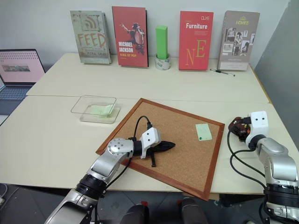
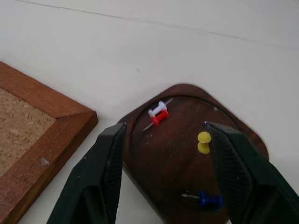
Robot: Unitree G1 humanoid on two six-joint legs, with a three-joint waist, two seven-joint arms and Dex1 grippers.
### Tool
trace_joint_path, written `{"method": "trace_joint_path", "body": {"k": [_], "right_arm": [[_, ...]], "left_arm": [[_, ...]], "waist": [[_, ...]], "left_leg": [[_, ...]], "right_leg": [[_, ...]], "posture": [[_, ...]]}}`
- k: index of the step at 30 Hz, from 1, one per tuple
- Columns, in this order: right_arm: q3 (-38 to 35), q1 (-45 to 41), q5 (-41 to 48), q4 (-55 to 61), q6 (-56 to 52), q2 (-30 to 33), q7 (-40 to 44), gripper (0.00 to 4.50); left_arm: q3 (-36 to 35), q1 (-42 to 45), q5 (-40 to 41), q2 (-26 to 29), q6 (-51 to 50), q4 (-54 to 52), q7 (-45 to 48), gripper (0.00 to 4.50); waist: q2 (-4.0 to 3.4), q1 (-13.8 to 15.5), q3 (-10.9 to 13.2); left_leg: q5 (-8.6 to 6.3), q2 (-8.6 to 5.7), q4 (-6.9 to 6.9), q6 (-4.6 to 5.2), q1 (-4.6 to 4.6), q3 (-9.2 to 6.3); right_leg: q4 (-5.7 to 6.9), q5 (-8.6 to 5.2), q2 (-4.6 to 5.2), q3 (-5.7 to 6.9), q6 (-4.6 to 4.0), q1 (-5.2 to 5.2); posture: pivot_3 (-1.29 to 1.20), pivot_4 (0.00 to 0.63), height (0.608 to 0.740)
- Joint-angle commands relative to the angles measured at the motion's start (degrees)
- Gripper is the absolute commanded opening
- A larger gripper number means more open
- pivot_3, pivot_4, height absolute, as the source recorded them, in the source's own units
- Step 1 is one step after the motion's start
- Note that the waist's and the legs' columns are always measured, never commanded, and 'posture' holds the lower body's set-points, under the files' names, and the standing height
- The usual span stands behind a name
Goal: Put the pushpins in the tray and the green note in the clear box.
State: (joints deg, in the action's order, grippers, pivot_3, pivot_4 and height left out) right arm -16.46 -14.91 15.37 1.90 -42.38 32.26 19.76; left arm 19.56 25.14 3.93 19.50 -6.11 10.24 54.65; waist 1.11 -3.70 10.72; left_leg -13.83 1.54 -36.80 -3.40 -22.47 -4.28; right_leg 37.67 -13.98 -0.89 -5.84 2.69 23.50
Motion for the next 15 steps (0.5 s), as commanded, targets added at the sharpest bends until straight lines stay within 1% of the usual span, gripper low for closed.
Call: {"method": "trace_joint_path", "body": {"k": [1,9,15], "right_arm": [[-1.5,0.0,1.0,3.4,-1.1,-0.2,-0.7,2.78],[-0.5,0.6,-0.7,4.0,-0.2,0.5,-1.6,2.78],[1.4,1.4,-4.3,3.9,6.2,0.5,-2.2,2.78]], "left_arm": [[1.2,-0.7,-1.6,0.8,-0.8,2.0,0.4,0.00],[1.3,-0.7,-1.7,0.9,-0.6,2.2,0.5,0.00],[1.4,-0.8,-1.7,0.8,-0.6,2.2,0.4,0.00]], "waist": [[0.00,0.0,0.0],[0.00,0.0,0.0],[0.00,0.0,0.0]], "left_leg": [[0.00,0.00,0.00,0.00,0.00,0.00],[0.00,0.00,-0.01,0.00,0.01,0.00],[0.00,0.00,-0.01,0.00,0.01,0.00]], "right_leg": [[0.00,0.00,0.00,0.00,0.00,0.00],[0.00,-0.01,0.00,0.00,-0.01,0.00],[0.00,-0.01,0.00,0.00,-0.01,0.00]], "posture": [[0.00,0.150,0.740],[0.00,0.150,0.740],[0.00,0.150,0.740]]}}
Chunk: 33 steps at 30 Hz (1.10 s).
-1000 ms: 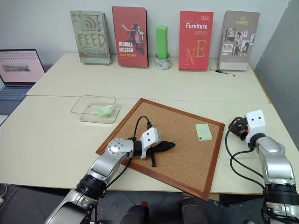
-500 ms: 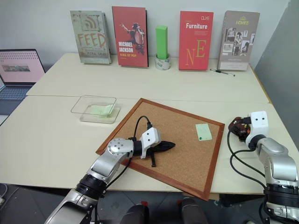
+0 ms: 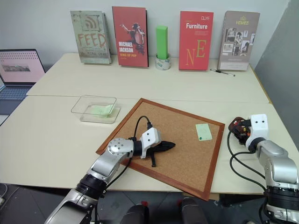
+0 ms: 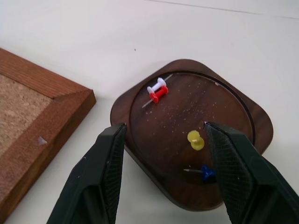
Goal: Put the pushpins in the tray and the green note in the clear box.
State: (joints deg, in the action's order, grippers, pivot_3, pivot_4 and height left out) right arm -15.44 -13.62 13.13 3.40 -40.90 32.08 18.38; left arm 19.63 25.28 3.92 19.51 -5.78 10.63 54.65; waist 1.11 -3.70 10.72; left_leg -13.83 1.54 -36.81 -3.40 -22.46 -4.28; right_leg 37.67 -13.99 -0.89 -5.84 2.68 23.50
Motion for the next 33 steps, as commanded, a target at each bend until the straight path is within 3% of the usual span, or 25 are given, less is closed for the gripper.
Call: {"method": "trace_joint_path", "body": {"k": [1,8,13,19,24,33], "right_arm": [[0.2,0.2,-2.4,2.5,6.0,0.2,-1.2,2.78],[-2.5,-0.7,-2.9,3.6,12.8,-1.3,-3.9,2.78],[-4.1,-0.3,4.5,10.0,10.8,-4.0,-0.7,2.78],[4.2,7.7,9.3,20.8,6.3,-5.7,5.5,2.78],[13.7,10.9,3.0,21.7,8.4,-6.0,4.2,2.78],[15.7,9.9,-1.5,16.3,12.0,-7.9,2.0,2.78]], "left_arm": [[1.3,-0.9,-1.7,0.8,-0.9,1.8,0.4,0.00],[1.3,-1.0,-1.7,0.8,-0.9,1.8,0.3,0.00],[1.3,-1.0,-1.7,0.8,-0.9,2.0,0.3,0.00],[1.4,-1.2,-1.7,0.6,-1.0,1.8,0.1,0.00],[1.4,-1.2,-1.6,0.7,-1.1,1.7,0.1,0.00],[1.4,-1.3,-1.7,0.8,-1.3,1.5,0.1,0.00]], "waist": [[0.00,0.0,0.0],[0.00,0.0,0.0],[0.00,0.0,0.0],[0.00,0.1,0.0],[0.00,0.1,0.0],[0.00,0.1,0.0]], "left_leg": [[0.00,0.00,0.00,0.00,0.00,0.00],[0.00,0.00,0.00,0.00,0.00,0.00],[0.00,0.00,0.00,0.00,0.00,0.00],[0.00,0.01,0.02,0.00,0.00,-0.05],[0.00,0.02,0.01,0.00,0.01,-0.04],[0.00,0.02,0.01,-0.01,-0.01,-0.03]], "right_leg": [[0.00,0.00,0.00,0.00,0.00,0.00],[0.00,0.00,0.00,0.00,0.00,0.00],[0.00,0.00,0.00,0.00,0.00,0.00],[0.00,-0.01,0.00,0.04,-0.01,-0.02],[-0.01,-0.03,0.01,0.02,-0.04,-0.01],[-0.03,-0.03,0.01,0.03,-0.05,0.01]], "posture": [[0.00,0.150,0.740],[0.00,0.150,0.740],[0.00,0.150,0.740],[0.00,0.150,0.740],[0.00,0.150,0.740],[0.00,0.150,0.740]]}}
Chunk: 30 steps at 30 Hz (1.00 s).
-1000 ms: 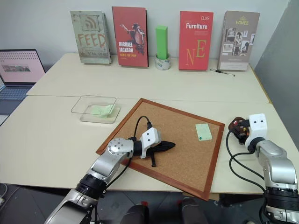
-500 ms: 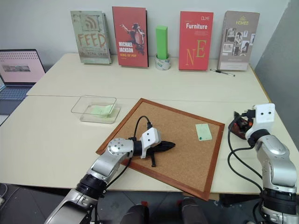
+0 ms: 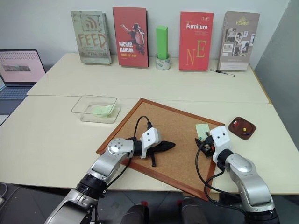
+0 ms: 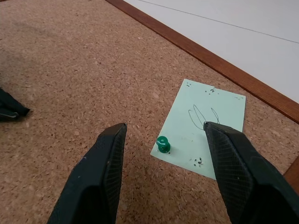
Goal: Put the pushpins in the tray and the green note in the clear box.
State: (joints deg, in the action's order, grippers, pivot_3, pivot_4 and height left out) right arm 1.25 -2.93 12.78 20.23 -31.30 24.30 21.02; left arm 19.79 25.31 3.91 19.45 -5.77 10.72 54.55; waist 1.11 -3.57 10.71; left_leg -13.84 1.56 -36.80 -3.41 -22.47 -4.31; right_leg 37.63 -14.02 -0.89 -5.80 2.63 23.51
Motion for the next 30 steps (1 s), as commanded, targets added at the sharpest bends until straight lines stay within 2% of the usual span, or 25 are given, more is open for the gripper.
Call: {"method": "trace_joint_path", "body": {"k": [1,3,4,17,30], "right_arm": [[-1.1,-0.8,-1.4,-0.9,2.8,-0.2,-0.6,2.78],[-1.4,-0.8,-1.9,-1.6,3.4,-0.2,-0.7,2.43],[-1.6,-0.7,-2.0,-1.8,3.6,-0.2,-0.7,2.42],[-2.2,0.5,-2.0,-0.3,4.6,-0.5,0.6,0.00],[-2.8,-0.1,-0.7,6.2,3.4,1.0,2.7,0.00]], "left_arm": [[1.2,-1.3,-1.7,0.9,-1.3,1.3,0.1,0.00],[1.2,-1.4,-1.7,0.9,-1.4,1.3,0.1,0.00],[1.2,-1.4,-1.7,0.9,-1.4,1.2,0.1,0.00],[1.3,-1.4,-1.6,0.6,-1.4,1.3,0.0,0.00],[1.0,-1.5,-1.3,0.9,-1.3,1.3,0.3,0.00]], "waist": [[0.00,0.0,0.0],[0.00,0.0,0.0],[0.00,0.0,0.0],[0.00,0.1,0.0],[0.00,0.1,0.0]], "left_leg": [[0.00,0.00,0.00,0.00,-0.01,0.00],[0.00,0.00,0.00,0.00,-0.01,0.00],[0.00,0.00,0.00,0.00,-0.01,0.00],[0.00,-0.01,0.00,0.00,-0.01,0.00],[0.00,-0.01,0.01,0.00,-0.02,0.00]], "right_leg": [[0.00,0.00,0.00,0.00,0.00,0.00],[0.00,0.00,0.00,0.00,0.00,0.00],[0.00,0.00,0.00,0.00,0.00,0.00],[-0.01,0.00,0.00,0.00,0.00,0.00],[-0.02,0.00,0.00,0.00,0.00,0.01]], "posture": [[0.00,0.150,0.740],[0.00,0.150,0.740],[0.00,0.150,0.740],[0.00,0.150,0.740],[0.00,0.150,0.740]]}}
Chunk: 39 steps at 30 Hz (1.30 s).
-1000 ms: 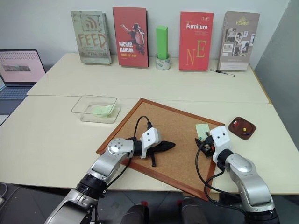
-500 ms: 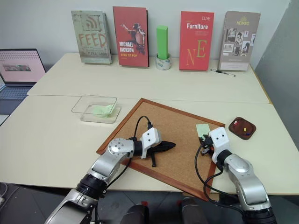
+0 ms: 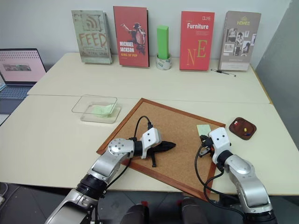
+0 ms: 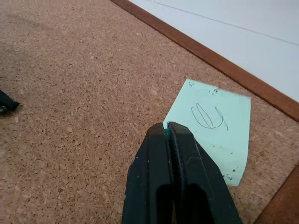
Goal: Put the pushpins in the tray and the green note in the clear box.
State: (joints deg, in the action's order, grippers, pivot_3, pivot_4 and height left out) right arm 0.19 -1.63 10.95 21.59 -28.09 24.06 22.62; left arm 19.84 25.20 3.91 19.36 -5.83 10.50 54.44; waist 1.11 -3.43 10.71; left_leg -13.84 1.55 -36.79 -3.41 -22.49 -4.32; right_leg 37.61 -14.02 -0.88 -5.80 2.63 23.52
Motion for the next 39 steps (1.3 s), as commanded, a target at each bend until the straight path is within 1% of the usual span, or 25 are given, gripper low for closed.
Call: {"method": "trace_joint_path", "body": {"k": [1,8,13,15,16,22,28,31,32,34,35,39], "right_arm": [[-1.8,-1.8,1.2,5.4,0.0,1.5,1.3,0.00],[-1.1,-6.1,1.6,7.2,-1.4,3.3,2.9,0.00],[-1.0,-10.0,2.3,7.2,-2.5,3.8,3.8,0.00],[-1.0,-11.1,2.6,7.2,-3.1,4.1,4.2,0.00],[-1.1,-11.9,3.1,7.3,-3.7,4.2,4.5,0.00],[-2.2,-16.4,6.1,7.7,-7.8,5.6,6.2,0.00],[-3.4,-19.7,9.6,8.2,-12.1,6.5,7.1,0.00],[-3.9,-21.1,11.9,8.9,-14.5,6.8,7.5,0.00],[-4.2,-21.6,12.8,9.2,-15.6,6.8,7.5,0.00],[-4.6,-22.7,14.6,9.6,-17.6,6.8,7.5,0.00],[-4.7,-23.3,15.5,9.7,-18.5,6.7,7.5,0.00],[-5.3,-25.5,18.3,10.1,-21.9,6.0,6.6,0.00]], "left_arm": [[0.9,-1.4,-1.2,1.0,-1.3,1.5,0.5,0.00],[-1.4,-1.4,0.8,1.5,-0.9,0.3,0.7,0.00],[-3.1,-0.7,1.5,4.1,2.2,-2.5,1.8,0.00],[-3.5,-0.1,1.7,4.7,3.1,-3.0,2.1,0.40],[-3.6,0.5,1.8,5.4,4.5,-3.2,3.1,0.43],[-6.5,5.9,2.8,5.5,9.7,-1.8,2.3,1.60],[-8.9,11.1,5.6,4.3,8.1,1.1,3.3,2.75],[-9.1,13.1,6.8,4.2,7.0,2.6,4.9,3.23],[-8.6,13.8,6.1,4.5,8.3,3.4,5.5,3.50],[-7.8,15.2,4.8,4.4,11.3,5.4,6.6,3.88],[-7.8,16.0,4.6,3.9,12.2,6.6,6.9,4.03],[-8.0,19.7,5.0,1.2,13.6,11.8,7.6,4.03]], "waist": [[0.00,0.0,0.0],[0.01,-0.2,0.0],[0.02,-0.8,0.0],[0.02,-0.8,0.0],[0.04,-0.8,0.0],[0.05,-0.3,0.1],[0.05,0.1,0.1],[0.08,0.1,0.1],[0.08,0.1,0.1],[0.08,0.1,0.1],[0.08,0.1,0.1],[0.08,0.2,0.1]], "left_leg": [[0.00,0.00,0.00,0.00,0.00,0.00],[0.00,0.01,0.00,0.00,0.01,0.00],[0.00,0.04,0.09,0.00,-0.07,-0.01],[0.00,0.05,0.12,0.00,-0.09,-0.01],[0.00,0.05,0.12,0.00,-0.11,-0.03],[0.00,0.00,0.09,0.00,-0.50,-0.02],[0.00,0.00,0.12,0.00,-0.51,-0.02],[0.00,0.00,0.12,0.01,-0.54,-0.02],[0.00,0.00,0.12,0.01,-0.53,-0.02],[0.00,0.00,0.12,0.01,-0.52,-0.03],[0.00,0.00,0.12,0.01,-0.52,-0.03],[0.00,0.00,0.11,0.01,-0.53,-0.03]], "right_leg": [[0.00,0.00,0.00,0.00,0.00,0.00],[-0.01,0.00,0.00,0.01,0.00,0.01],[0.00,0.00,-0.02,0.03,0.00,0.13],[0.00,0.00,-0.03,0.05,0.01,0.15],[0.01,0.00,-0.02,0.06,0.01,0.15],[0.01,0.14,0.00,0.06,0.23,0.51],[0.02,0.16,0.00,0.07,0.27,0.52],[0.03,0.16,-0.01,0.07,0.27,0.55],[0.04,0.16,-0.01,0.08,0.28,0.55],[0.05,0.16,-0.02,0.08,0.28,0.54],[0.05,0.16,-0.02,0.09,0.28,0.54],[0.05,0.16,-0.02,0.09,0.28,0.55]], "posture": [[0.00,0.150,0.740],[0.00,0.150,0.740],[0.00,0.150,0.740],[0.00,0.150,0.740],[0.00,0.150,0.740],[0.00,0.150,0.740],[0.00,0.150,0.740],[0.00,0.150,0.740],[0.00,0.150,0.740],[0.00,0.150,0.740],[0.00,0.150,0.740],[0.00,0.150,0.740]]}}
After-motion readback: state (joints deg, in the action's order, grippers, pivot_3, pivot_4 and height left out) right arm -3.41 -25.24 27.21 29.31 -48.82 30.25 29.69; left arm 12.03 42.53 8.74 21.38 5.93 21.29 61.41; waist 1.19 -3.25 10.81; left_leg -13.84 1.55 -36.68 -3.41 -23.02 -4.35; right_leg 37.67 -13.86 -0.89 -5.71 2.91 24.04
